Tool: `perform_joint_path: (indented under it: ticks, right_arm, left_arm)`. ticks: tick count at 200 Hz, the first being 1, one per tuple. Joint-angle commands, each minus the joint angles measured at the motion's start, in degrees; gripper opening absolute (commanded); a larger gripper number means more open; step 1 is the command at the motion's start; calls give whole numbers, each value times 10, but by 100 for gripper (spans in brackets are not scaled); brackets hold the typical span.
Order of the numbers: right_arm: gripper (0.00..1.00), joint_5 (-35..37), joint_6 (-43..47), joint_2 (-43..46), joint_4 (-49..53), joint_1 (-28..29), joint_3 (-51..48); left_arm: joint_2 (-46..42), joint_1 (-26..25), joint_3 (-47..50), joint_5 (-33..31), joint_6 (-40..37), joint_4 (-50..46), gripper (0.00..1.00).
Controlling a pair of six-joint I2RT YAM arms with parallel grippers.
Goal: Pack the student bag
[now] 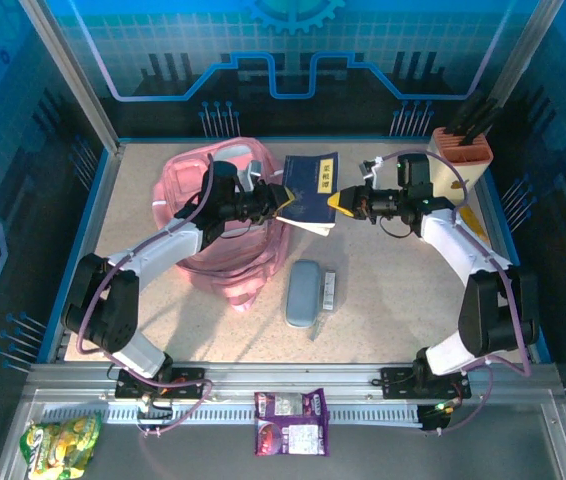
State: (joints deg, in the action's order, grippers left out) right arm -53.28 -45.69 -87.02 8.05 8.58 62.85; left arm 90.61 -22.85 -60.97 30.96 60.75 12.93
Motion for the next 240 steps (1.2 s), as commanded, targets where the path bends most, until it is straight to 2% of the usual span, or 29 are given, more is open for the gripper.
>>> perform_joint_path:
  ticks: [1, 23, 50, 61, 90, 104, 129, 151, 165, 179, 214, 240]
  right_arm:
    - [11, -23, 7, -3, -12, 4, 5]
    - [44, 21, 38, 9, 52, -1, 9]
    - [72, 69, 56, 25, 111, -5, 4]
    - [78, 55, 32, 26, 89, -5, -10]
    - [84, 2, -50, 17, -26, 6, -45]
    - [85, -26, -113, 13, -127, 16, -61]
    - [83, -59, -277, 0, -373, 17, -106]
    - [68, -65, -369, -11, -520, 1, -143]
    - [60, -67, -398, -17, -571, -5, -151]
    - [51, -66, -393, -17, -568, -7, -152]
    - [34, -56, -325, -6, -477, -8, -141]
    - [24, -39, -239, 15, -353, -7, -112]
  left_arm:
    - [-5, 2, -16, 19, 5, 9, 2]
    - [-15, 3, -26, 10, 14, 7, 0]
    - [-25, 2, -34, 9, 53, 45, 0]
    - [-27, -1, -37, 8, 67, 57, 0]
    - [-27, -14, -41, -1, 101, 103, 0]
    - [-23, -24, -50, -6, 103, 109, 0]
    - [-19, -26, -58, -20, 93, 92, 0]
    - [-28, -26, -63, -39, 54, 34, 0]
    - [-37, -26, -62, -62, 27, -12, 0]
    - [-45, -26, -55, -76, 11, -31, 0]
    - [-50, -29, -42, -88, 2, -42, 0]
    - [-49, -32, -42, -95, -12, -58, 0]
